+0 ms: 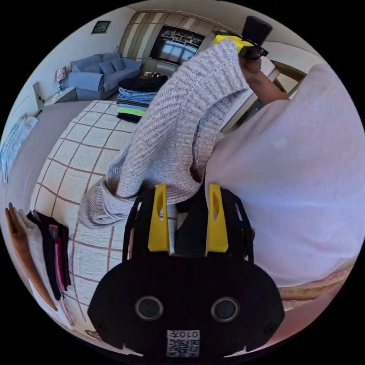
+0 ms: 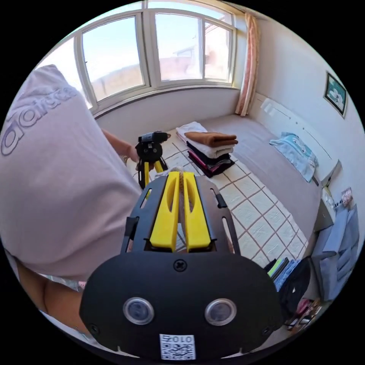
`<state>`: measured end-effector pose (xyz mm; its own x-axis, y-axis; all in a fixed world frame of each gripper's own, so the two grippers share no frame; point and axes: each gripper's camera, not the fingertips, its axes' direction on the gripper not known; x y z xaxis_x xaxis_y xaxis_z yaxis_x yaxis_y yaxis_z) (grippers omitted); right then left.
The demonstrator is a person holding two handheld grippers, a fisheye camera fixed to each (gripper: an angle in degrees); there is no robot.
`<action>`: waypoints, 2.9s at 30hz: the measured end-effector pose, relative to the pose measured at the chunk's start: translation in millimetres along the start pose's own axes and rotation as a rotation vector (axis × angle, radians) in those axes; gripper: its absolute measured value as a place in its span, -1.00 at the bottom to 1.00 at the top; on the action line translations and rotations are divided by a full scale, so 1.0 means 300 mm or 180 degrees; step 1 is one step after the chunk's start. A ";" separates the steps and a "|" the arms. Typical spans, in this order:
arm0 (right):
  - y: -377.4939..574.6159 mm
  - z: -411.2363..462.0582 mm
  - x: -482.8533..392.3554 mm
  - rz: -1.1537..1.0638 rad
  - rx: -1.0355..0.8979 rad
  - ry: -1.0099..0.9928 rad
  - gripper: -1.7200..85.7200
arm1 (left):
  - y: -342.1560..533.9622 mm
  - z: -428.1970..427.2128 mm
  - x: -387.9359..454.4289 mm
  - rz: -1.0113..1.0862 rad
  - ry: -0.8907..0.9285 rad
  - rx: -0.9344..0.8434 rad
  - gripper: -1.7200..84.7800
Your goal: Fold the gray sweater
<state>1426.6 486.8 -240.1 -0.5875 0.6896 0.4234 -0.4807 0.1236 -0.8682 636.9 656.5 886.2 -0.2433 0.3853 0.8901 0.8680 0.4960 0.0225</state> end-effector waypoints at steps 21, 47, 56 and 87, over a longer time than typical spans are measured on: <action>-0.231 -0.304 0.148 0.0150 0.0710 0.0212 -0.88 | 0.144 -0.209 0.096 -0.0920 -0.1566 0.0698 -0.72; 0.096 -0.422 0.156 -0.0200 0.1546 -0.0225 -0.85 | 0.031 -1.255 1.056 -0.0091 -0.3142 0.2780 -0.97; -0.029 -0.333 0.204 0.0024 0.1641 -0.0530 -0.59 | 0.125 -1.262 1.228 -0.0344 -0.3726 0.2918 -0.96; -0.051 -0.591 0.325 0.0723 0.1156 0.0697 -0.90 | 0.207 -1.252 1.076 -0.0920 -0.3906 0.2944 -0.96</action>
<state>1492.1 678.6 -231.4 -0.5717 0.8092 0.1351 -0.5753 -0.2781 -0.7692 774.7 519.4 1345.7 -0.9395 0.3425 -0.0068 0.2858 0.7729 -0.5665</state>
